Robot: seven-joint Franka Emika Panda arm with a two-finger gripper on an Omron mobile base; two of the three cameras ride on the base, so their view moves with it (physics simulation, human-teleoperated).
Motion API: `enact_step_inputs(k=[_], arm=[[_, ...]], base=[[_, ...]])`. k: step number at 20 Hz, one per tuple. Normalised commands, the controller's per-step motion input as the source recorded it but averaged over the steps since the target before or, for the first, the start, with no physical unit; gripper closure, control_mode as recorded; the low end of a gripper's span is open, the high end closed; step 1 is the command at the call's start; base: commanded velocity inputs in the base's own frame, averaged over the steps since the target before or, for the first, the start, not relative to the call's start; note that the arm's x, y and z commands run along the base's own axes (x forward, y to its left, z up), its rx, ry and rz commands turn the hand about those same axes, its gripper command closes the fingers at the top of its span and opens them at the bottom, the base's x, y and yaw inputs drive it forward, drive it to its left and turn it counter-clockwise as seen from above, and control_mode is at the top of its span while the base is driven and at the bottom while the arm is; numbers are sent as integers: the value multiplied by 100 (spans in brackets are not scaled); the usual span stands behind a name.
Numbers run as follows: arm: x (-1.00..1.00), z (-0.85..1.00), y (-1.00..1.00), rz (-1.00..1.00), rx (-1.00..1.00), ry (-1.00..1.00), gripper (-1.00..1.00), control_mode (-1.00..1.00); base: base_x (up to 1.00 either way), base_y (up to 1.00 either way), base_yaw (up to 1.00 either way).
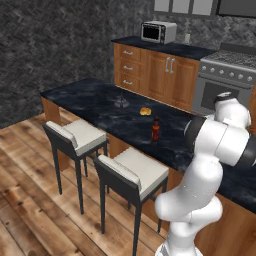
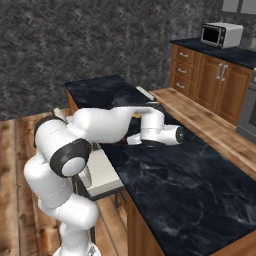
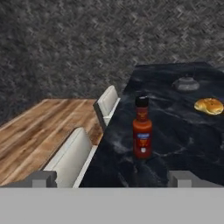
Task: Move the condiment bottle and ketchup from the cabinet to the dining counter.
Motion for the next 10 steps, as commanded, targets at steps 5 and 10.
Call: enact_step_inputs(k=[5, 10], arm=[[-43, 61, -10, -15, -2, 22, -100, -100], [-56, 49, -6, -12, -4, 15, -100, -100]], base=[[0, 0, 0], [0, 0, 0]])
